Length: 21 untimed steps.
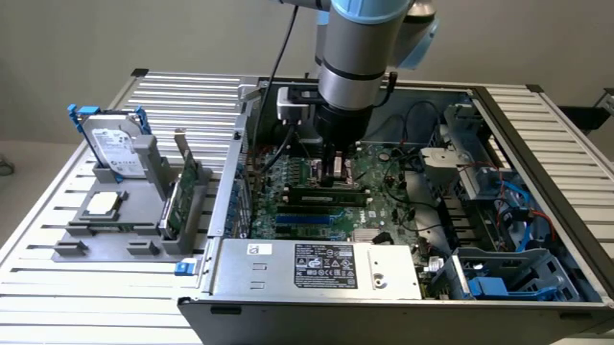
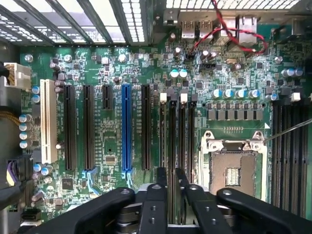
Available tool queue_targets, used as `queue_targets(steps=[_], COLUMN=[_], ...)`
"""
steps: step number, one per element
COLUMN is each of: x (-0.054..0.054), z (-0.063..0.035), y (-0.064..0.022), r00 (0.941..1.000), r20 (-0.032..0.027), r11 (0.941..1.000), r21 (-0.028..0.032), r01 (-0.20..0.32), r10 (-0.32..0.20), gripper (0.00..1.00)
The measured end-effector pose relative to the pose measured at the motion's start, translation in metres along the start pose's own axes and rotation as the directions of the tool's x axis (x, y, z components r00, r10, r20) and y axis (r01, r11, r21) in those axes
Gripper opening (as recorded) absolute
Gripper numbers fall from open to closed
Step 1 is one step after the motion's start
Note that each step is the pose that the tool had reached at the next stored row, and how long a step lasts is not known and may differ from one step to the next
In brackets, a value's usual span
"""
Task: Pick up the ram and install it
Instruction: 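Insert the ram into the slot, then press down the ram until it locks into place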
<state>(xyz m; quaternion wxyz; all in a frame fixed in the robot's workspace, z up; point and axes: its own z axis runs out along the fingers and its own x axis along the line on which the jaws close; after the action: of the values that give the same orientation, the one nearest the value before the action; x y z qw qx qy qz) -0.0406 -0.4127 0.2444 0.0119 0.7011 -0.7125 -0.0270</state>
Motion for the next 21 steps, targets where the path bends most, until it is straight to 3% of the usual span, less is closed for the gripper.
queue_targets(steps=[1, 3, 18, 21], x=[0.0, 0.0, 0.0, 0.0001], z=[-0.0002, -0.0002, -0.0002, 0.0035], y=[0.0007, 0.0007, 0.0008, 0.0006], r00=[1.0, 1.0, 1.0, 1.0], r20=[0.0026, 0.0028, 0.0026, 0.0028], r11=[1.0, 1.0, 1.0, 1.0], r21=[-0.002, -0.0031, -0.0033, -0.0033], r01=[-0.002, -0.002, -0.002, -0.002], r10=[0.002, 0.002, 0.002, 0.002], gripper=[0.13, 0.11, 0.11, 0.11])
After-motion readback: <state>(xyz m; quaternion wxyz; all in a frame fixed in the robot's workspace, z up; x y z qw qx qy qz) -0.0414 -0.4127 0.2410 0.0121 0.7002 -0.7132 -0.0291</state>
